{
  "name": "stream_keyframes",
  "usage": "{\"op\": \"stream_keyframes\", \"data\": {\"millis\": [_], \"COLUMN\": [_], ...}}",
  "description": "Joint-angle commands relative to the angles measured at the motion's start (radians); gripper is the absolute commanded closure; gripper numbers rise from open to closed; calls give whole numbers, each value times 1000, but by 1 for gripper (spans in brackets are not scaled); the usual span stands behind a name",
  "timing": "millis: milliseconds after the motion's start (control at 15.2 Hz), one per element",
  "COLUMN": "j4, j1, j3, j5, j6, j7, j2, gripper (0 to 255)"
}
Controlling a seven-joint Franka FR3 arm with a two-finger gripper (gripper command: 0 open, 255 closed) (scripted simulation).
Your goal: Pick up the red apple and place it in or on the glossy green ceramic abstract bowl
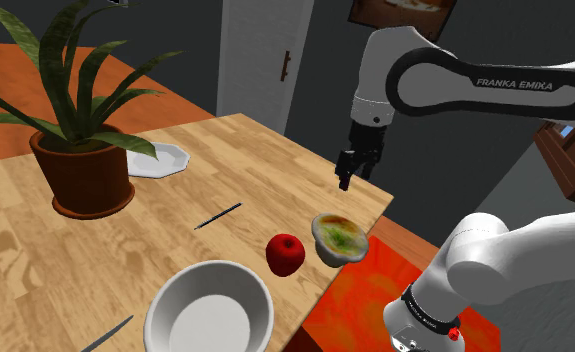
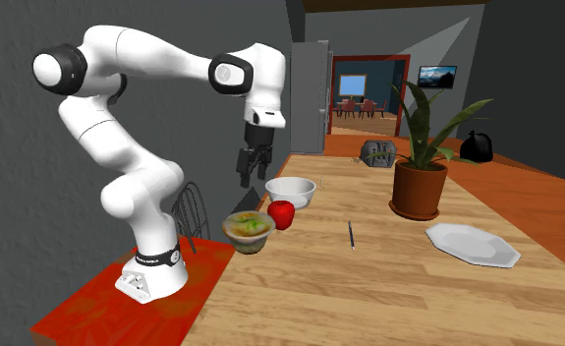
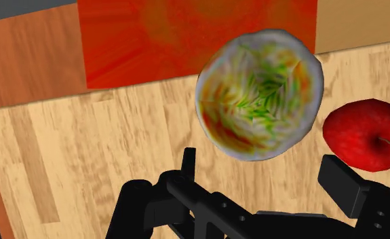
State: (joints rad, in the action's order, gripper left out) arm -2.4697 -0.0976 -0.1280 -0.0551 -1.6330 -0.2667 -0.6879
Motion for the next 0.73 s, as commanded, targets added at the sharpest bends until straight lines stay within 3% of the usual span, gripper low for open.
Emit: {"op": "stream_keyframes", "data": {"millis": [0,660], "j4": [-8,75], "j1": [-18,-69], "j3": [-45,-254], "j5": [-32,-116], "j6": [-36,-212], "j7": [-55,-314], "j2": [26,277], "gripper": [0,0]}}
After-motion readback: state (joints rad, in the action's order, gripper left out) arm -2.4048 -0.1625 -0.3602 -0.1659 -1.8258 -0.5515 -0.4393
